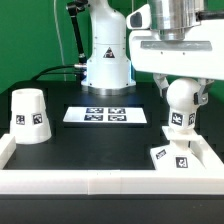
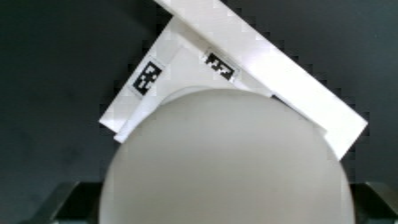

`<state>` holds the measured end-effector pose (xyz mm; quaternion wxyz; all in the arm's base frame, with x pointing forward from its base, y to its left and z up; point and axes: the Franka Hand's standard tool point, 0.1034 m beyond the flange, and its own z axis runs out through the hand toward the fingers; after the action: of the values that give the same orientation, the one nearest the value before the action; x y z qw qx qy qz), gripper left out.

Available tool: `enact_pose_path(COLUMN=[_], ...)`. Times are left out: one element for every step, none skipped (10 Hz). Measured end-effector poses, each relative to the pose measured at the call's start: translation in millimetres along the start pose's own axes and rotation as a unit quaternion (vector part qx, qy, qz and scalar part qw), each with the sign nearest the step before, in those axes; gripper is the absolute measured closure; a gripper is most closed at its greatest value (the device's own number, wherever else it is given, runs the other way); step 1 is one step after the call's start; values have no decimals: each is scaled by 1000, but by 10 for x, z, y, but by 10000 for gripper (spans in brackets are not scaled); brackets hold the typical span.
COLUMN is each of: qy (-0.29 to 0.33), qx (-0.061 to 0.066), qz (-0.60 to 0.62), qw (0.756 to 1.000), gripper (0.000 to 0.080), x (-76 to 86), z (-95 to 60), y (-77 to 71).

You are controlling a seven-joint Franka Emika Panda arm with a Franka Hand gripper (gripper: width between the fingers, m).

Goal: Assemble lamp

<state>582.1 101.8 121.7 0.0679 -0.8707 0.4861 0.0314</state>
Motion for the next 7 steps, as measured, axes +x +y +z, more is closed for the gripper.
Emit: enact_pose_path(qy=[-1, -5, -8, -10, -10, -10, -9], qx=[1, 2, 4, 5, 4, 5, 4], qz=[29, 54, 94, 116, 119, 104, 79], qw=[1000, 999, 995, 993, 993, 995, 997], gripper=[220, 220, 220, 220, 220, 162, 117], x=[5, 2, -21, -32, -34, -35, -32], z=[0, 1, 5, 7, 7, 8, 7], y=[3, 2, -9, -14, -15, -15, -14])
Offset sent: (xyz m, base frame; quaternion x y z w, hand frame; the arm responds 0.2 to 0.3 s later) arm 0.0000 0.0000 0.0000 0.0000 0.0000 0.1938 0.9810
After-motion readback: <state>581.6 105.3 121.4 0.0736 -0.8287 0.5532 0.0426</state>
